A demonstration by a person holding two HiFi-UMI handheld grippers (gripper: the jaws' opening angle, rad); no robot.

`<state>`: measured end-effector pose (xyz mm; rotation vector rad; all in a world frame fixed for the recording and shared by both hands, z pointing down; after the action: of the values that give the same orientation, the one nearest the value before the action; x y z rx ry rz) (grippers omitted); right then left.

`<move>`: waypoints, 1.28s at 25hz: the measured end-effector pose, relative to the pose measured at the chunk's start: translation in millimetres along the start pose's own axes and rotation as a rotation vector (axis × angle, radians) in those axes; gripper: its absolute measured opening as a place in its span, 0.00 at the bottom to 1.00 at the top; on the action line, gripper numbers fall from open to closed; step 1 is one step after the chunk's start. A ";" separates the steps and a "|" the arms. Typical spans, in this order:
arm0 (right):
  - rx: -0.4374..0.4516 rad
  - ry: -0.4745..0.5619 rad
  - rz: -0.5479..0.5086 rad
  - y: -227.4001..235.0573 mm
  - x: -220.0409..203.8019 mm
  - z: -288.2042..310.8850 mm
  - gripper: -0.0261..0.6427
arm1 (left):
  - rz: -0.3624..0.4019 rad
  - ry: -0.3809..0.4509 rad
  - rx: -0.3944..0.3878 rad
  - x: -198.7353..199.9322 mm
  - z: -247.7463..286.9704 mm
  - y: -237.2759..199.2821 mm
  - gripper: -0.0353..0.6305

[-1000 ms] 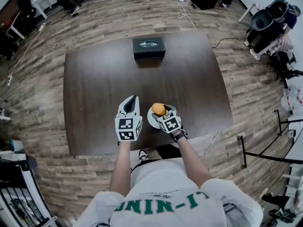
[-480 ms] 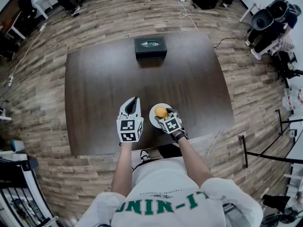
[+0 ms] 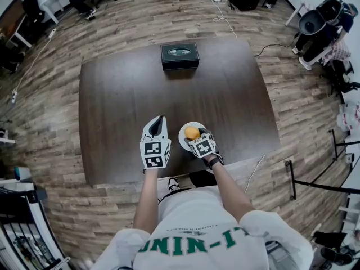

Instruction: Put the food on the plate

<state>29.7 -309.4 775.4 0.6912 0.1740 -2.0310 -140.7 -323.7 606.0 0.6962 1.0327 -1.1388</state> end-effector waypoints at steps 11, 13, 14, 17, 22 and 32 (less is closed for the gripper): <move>-0.012 0.077 -0.012 5.1 16.8 -19.7 0.56 | -0.011 -0.011 0.018 -5.6 -3.6 -2.9 0.06; -0.005 0.097 -0.011 4.2 22.5 -23.9 0.56 | -0.010 -0.008 0.021 -3.3 -4.9 -4.7 0.06; -0.002 0.110 -0.011 3.6 26.6 -26.5 0.56 | -0.010 -0.005 0.023 -1.7 -5.8 -5.8 0.06; -0.002 0.161 -0.013 2.3 41.1 -37.0 0.56 | -0.004 0.004 0.027 3.9 -8.8 -8.0 0.06; -0.024 0.262 -0.011 4.6 70.9 -58.7 0.56 | 0.008 0.024 0.027 14.9 -12.1 -7.8 0.06; -0.060 0.512 0.038 14.7 140.0 -123.5 0.47 | 0.003 0.111 0.074 58.6 -24.5 -23.5 0.06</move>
<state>37.0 -374.3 599.9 1.1560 0.5115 -1.7690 -166.0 -332.1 543.7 0.8275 1.0865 -1.1506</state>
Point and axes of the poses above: the fingertips, and each gripper's own axes: z forward along the fingers, y to its right, x out of its top, the point moved 6 cm from there along -z, backward along the fingers, and after that the axes turned 4 degrees about z, right-handed, at the moved point
